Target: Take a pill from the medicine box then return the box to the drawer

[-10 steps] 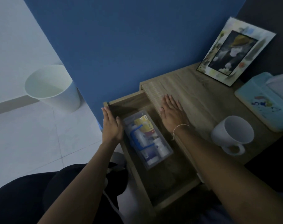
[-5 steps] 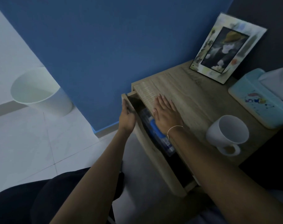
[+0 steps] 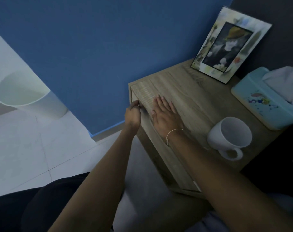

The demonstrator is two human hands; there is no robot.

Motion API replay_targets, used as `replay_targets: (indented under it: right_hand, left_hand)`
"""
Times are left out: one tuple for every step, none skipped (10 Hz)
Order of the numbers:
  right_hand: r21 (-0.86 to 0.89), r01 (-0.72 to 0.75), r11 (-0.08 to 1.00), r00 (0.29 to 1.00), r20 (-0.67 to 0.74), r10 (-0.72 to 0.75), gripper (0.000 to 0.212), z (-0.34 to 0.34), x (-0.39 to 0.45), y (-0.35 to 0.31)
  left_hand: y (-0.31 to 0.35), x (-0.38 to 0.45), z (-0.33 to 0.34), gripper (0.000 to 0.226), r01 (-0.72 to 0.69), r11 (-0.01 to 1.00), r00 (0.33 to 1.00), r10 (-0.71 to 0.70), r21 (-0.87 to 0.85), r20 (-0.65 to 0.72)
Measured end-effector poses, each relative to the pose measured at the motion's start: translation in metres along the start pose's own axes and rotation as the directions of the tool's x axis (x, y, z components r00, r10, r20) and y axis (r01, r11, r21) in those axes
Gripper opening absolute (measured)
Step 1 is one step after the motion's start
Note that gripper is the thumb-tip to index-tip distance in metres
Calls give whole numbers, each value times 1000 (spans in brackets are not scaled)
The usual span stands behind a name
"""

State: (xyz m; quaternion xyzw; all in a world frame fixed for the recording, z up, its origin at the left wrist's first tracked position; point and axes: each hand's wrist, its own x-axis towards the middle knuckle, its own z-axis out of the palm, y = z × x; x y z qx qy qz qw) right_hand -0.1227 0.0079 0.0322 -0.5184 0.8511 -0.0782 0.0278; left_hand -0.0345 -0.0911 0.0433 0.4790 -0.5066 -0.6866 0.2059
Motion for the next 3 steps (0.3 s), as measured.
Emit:
replay_targets:
  right_hand:
    - [8,-2,1000,1000,15,2,57,-3,0,-1]
    - [13,13,1000,1000,18,-13,59,-3,-1,-1]
    - [-6,-2,1000,1000,28,3,59,-7,-2,-2]
  left_hand:
    - [0,-1,-2,49,-28,998,1000,28,49,3]
    - [-4,-1,-4,49,-70,982,998,67,178,19]
    - [-6,-12,-9,49,-77,926,997,66,369,42]
